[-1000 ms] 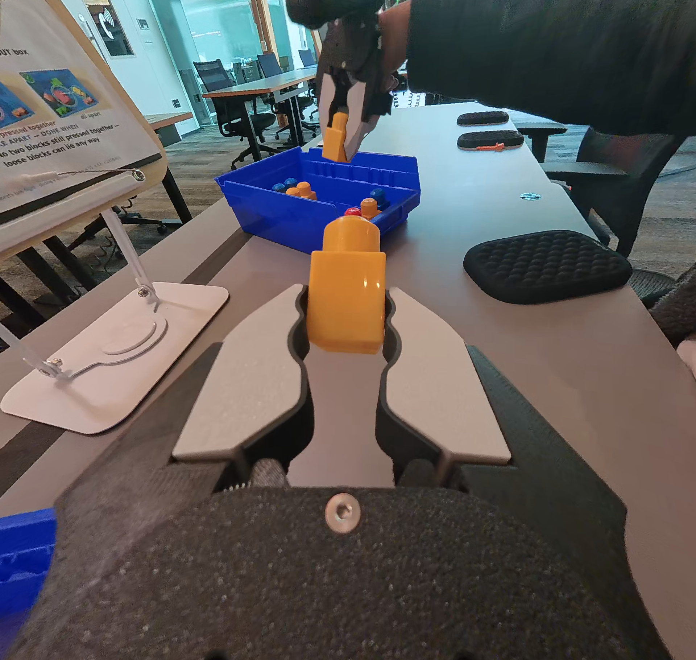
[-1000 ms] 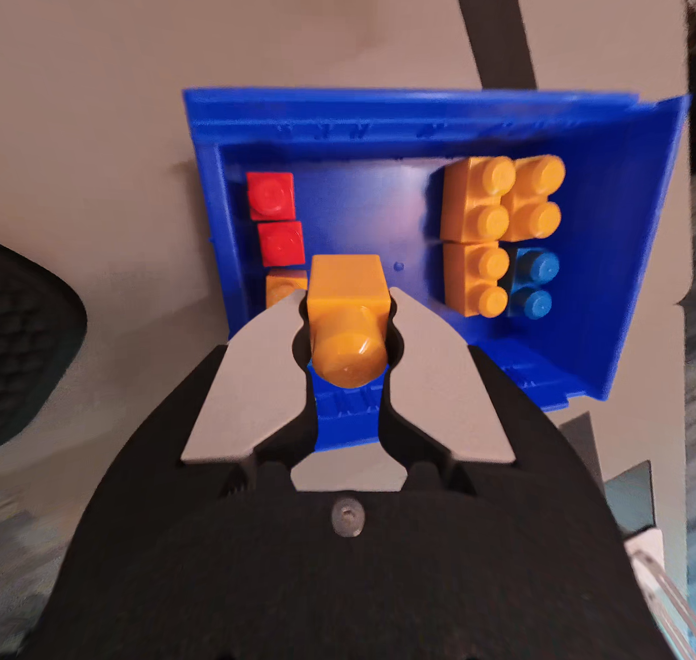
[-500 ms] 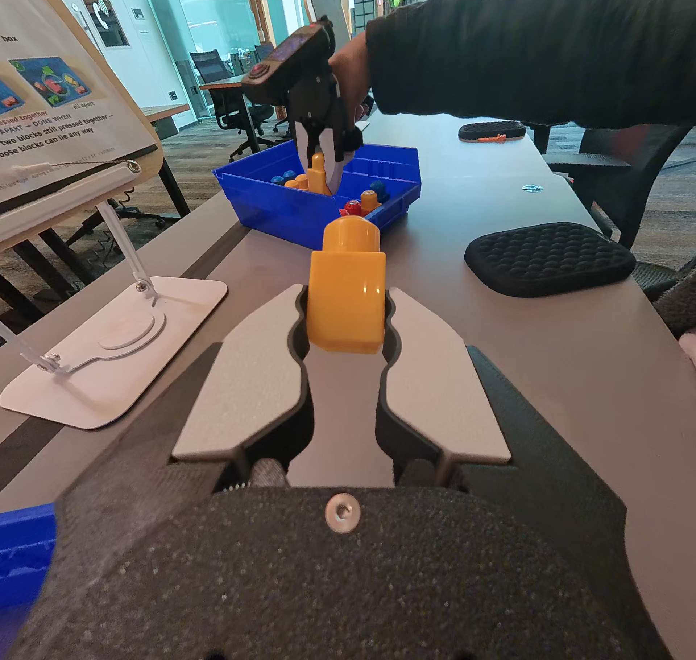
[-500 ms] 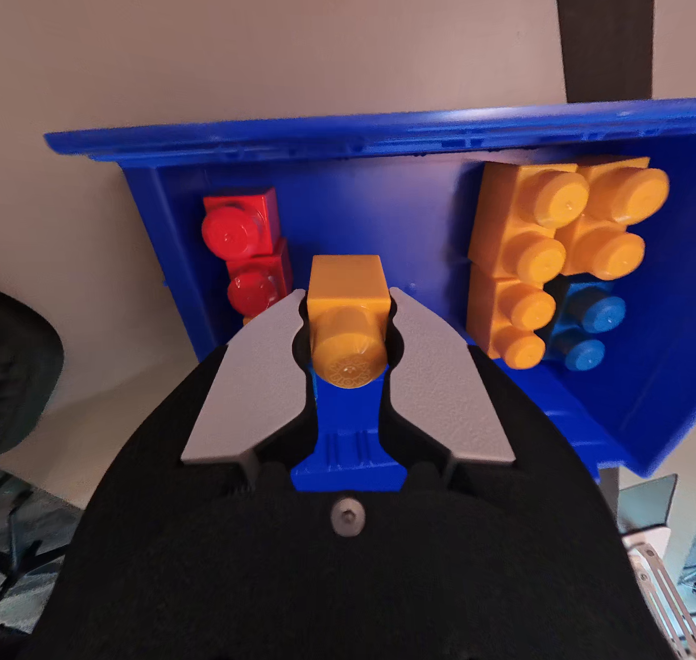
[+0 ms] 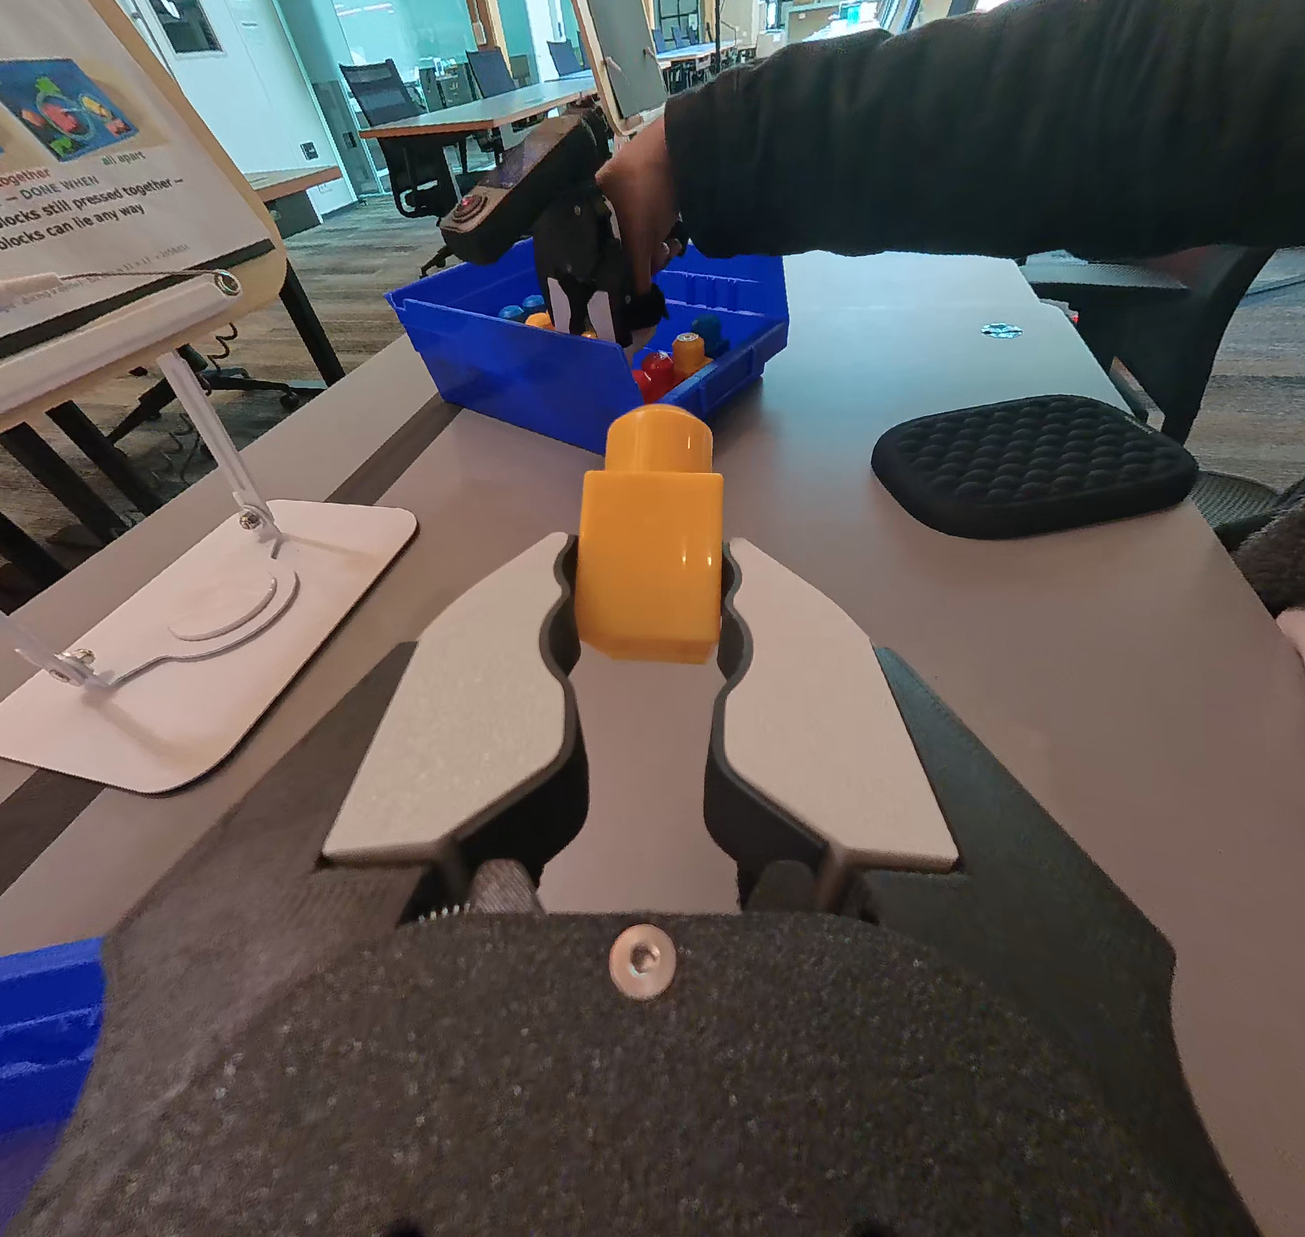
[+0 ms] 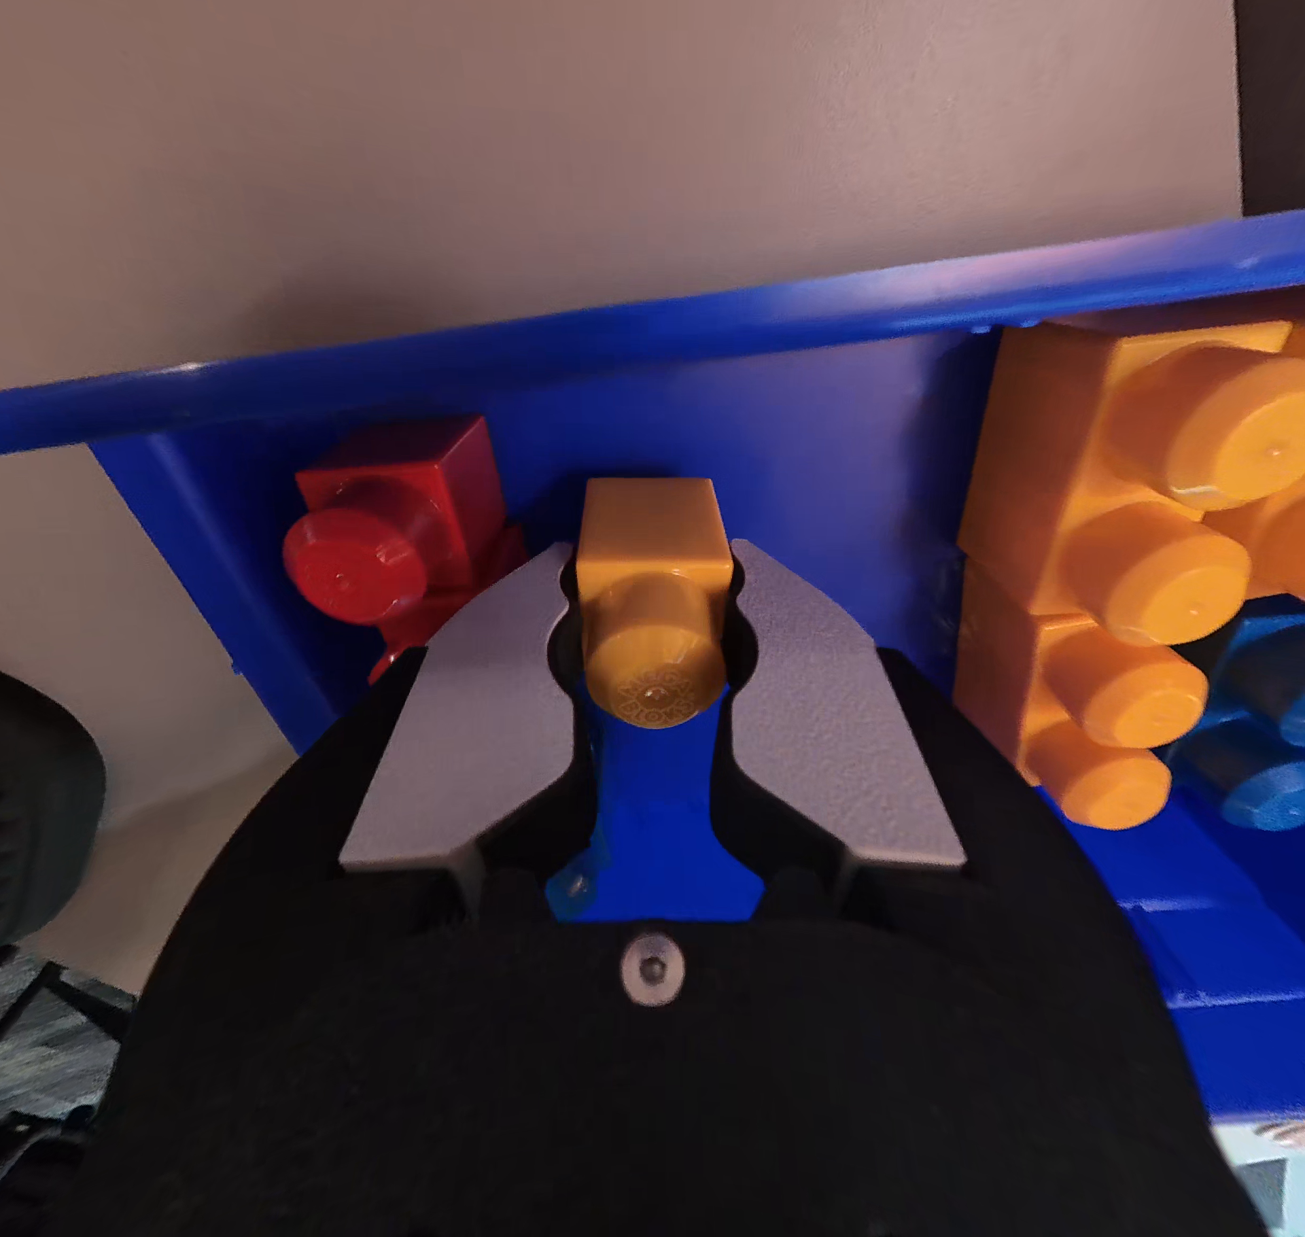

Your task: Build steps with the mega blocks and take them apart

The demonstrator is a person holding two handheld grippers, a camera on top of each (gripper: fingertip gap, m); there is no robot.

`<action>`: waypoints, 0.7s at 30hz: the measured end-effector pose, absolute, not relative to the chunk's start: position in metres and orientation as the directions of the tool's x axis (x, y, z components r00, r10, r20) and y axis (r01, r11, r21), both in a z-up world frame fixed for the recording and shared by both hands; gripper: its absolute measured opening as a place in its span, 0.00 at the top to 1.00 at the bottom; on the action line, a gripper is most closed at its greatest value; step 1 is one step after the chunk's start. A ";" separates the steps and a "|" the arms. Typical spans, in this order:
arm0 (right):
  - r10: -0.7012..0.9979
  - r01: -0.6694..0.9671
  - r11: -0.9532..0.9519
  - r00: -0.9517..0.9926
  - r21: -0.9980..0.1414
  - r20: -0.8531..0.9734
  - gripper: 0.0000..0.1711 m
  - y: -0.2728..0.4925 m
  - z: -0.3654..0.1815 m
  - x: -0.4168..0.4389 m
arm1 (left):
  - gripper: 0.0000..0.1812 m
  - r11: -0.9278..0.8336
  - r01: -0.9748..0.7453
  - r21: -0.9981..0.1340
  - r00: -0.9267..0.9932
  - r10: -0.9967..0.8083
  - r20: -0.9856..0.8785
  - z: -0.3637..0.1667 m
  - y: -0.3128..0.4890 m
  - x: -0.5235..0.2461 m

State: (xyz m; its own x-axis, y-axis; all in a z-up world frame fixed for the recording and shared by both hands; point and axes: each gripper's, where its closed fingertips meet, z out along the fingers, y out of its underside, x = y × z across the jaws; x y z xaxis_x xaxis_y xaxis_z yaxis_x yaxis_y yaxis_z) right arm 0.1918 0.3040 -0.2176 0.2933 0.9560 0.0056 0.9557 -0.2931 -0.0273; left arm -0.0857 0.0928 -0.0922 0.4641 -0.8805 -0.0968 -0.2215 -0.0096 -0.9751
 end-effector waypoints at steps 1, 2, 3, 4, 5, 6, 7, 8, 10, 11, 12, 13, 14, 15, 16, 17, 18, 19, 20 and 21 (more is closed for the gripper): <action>0.954 0.953 -0.300 0.301 -0.028 0.006 0.79 0.304 -0.219 0.192 | 0.80 -0.010 -0.226 -0.974 0.463 -0.881 -0.098 -0.093 0.093 -0.085; 0.952 0.951 -0.306 0.307 -0.029 0.005 0.79 0.304 -0.220 0.192 | 0.80 -0.010 -0.228 -0.974 0.462 -0.881 -0.099 -0.093 0.093 -0.085; 0.951 0.951 -0.309 0.309 -0.032 0.006 0.79 0.303 -0.221 0.192 | 0.80 -0.011 -0.228 -0.974 0.461 -0.882 -0.099 -0.094 0.093 -0.085; 0.950 0.949 -0.312 0.312 -0.033 0.007 0.79 0.303 -0.221 0.192 | 0.80 -0.011 -0.229 -0.973 0.460 -0.883 -0.098 -0.094 0.092 -0.084; 0.949 0.949 -0.314 0.314 -0.034 0.008 0.79 0.303 -0.222 0.192 | 0.80 -0.012 -0.230 -0.973 0.459 -0.883 -0.098 -0.094 0.092 -0.084; 0.949 0.949 -0.314 0.315 -0.037 0.009 0.79 0.303 -0.223 0.191 | 0.80 -0.012 -0.231 -0.973 0.459 -0.883 -0.099 -0.094 0.092 -0.084; 0.949 0.948 -0.315 0.316 -0.039 0.008 0.79 0.302 -0.224 0.190 | 0.80 -0.012 -0.233 -0.973 0.458 -0.883 -0.099 -0.095 0.092 -0.084; 0.949 0.949 -0.313 0.314 -0.037 0.010 0.79 0.302 -0.225 0.190 | 0.80 -0.011 -0.233 -0.972 0.458 -0.884 -0.099 -0.095 0.092 -0.084; 0.951 0.950 -0.310 0.310 -0.031 0.011 0.79 0.301 -0.227 0.190 | 0.80 -0.011 -0.234 -0.972 0.457 -0.884 -0.101 -0.095 0.092 -0.083; 0.951 0.951 -0.309 0.309 -0.030 0.010 0.79 0.301 -0.228 0.189 | 0.80 -0.011 -0.235 -0.972 0.457 -0.884 -0.101 -0.095 0.091 -0.083; 0.952 0.952 -0.306 0.306 -0.027 0.010 0.79 0.301 -0.229 0.189 | 0.80 -0.011 -0.237 -0.972 0.457 -0.884 -0.102 -0.095 0.091 -0.083; 0.953 0.953 -0.302 0.302 -0.024 0.011 0.79 0.301 -0.229 0.190 | 0.80 -0.010 -0.238 -0.971 0.458 -0.883 -0.103 -0.095 0.091 -0.083; 0.955 0.955 -0.296 0.297 -0.023 0.014 0.79 0.301 -0.230 0.190 | 0.80 -0.011 -0.238 -0.971 0.456 -0.884 -0.102 -0.095 0.091 -0.083; 0.957 0.957 -0.290 0.291 -0.025 0.015 0.79 0.301 -0.230 0.190 | 0.80 -0.011 -0.238 -0.971 0.456 -0.884 -0.101 -0.095 0.091 -0.083; 0.959 0.959 -0.283 0.284 -0.026 0.017 0.79 0.301 -0.230 0.190 | 0.80 -0.012 -0.239 -0.971 0.456 -0.884 -0.102 -0.096 0.091 -0.083; 0.960 0.960 -0.278 0.278 -0.026 0.019 0.79 0.301 -0.230 0.190 | 0.80 -0.012 -0.240 -0.971 0.455 -0.885 -0.101 -0.096 0.091 -0.083; 0.962 0.962 -0.270 0.271 -0.028 0.021 0.79 0.302 -0.230 0.190 | 0.80 -0.013 -0.240 -0.971 0.455 -0.885 -0.101 -0.096 0.091 -0.083; 0.965 0.965 -0.261 0.262 -0.030 0.022 0.79 0.302 -0.230 0.189 | 0.80 -0.013 -0.240 -0.971 0.454 -0.885 -0.100 -0.097 0.091 -0.083; 0.967 0.967 -0.255 0.255 -0.029 0.022 0.79 0.302 -0.230 0.189 | 0.80 -0.014 -0.241 -0.970 0.453 -0.886 -0.100 -0.097 0.091 -0.083; 0.968 0.968 -0.251 0.251 -0.028 0.025 0.79 0.302 -0.230 0.189 | 0.80 -0.014 -0.243 -0.970 0.452 -0.886 -0.100 -0.097 0.091 -0.083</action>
State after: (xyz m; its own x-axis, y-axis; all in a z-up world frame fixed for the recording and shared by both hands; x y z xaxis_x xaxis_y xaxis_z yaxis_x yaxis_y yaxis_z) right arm 0.1890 0.3020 -0.2299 0.2514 0.9676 0.0250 0.9677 -0.2507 -0.0282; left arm -0.0825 0.0912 -0.0972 0.4519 -0.8864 -0.1003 -0.2432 -0.0143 -0.9699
